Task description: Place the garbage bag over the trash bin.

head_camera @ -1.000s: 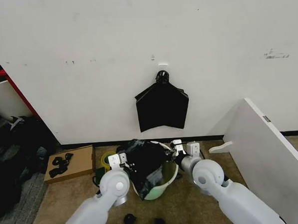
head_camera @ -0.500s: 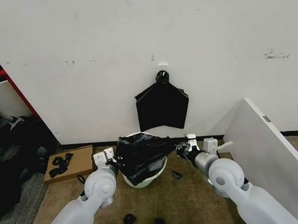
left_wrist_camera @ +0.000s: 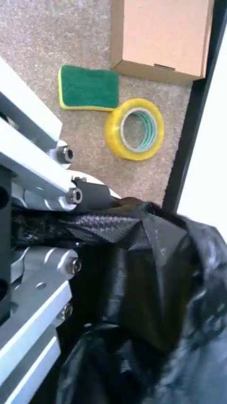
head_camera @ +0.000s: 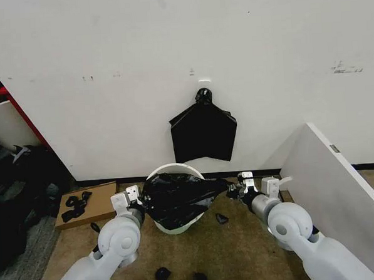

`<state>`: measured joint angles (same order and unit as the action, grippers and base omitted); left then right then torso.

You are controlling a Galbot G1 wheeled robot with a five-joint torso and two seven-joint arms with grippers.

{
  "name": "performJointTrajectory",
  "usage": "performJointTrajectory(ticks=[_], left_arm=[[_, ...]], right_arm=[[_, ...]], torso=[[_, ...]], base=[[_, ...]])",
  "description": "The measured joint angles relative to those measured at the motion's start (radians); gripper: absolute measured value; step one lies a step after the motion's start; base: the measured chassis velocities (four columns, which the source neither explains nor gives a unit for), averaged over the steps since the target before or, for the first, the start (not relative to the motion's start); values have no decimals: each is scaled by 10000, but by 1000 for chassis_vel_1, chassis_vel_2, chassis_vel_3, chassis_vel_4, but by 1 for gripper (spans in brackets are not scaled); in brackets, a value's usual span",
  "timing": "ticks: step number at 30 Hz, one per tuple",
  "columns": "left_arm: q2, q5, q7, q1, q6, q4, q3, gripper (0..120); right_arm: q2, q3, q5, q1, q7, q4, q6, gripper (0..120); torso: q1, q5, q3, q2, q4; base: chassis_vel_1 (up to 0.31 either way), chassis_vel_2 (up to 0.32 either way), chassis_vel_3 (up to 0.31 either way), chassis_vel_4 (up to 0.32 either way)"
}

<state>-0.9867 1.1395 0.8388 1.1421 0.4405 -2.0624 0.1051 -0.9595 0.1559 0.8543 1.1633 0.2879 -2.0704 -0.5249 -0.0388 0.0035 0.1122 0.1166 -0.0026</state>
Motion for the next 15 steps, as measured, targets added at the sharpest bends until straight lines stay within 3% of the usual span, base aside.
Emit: performJointTrajectory(ticks=[9, 15], left_arm=[[122, 13, 63, 26, 48, -117, 27, 4], [227, 41, 48, 29, 108, -163, -16, 4]], right_arm=[[500, 411, -1732, 983, -902, -771, 777, 32], [1051, 1233, -2537, 1848, -1815, -1283, 1511, 58]], torso=[[0, 0, 0, 0, -1], [0, 1, -1, 0, -4]], base=[[0, 0, 0, 0], [0, 0, 0, 0]])
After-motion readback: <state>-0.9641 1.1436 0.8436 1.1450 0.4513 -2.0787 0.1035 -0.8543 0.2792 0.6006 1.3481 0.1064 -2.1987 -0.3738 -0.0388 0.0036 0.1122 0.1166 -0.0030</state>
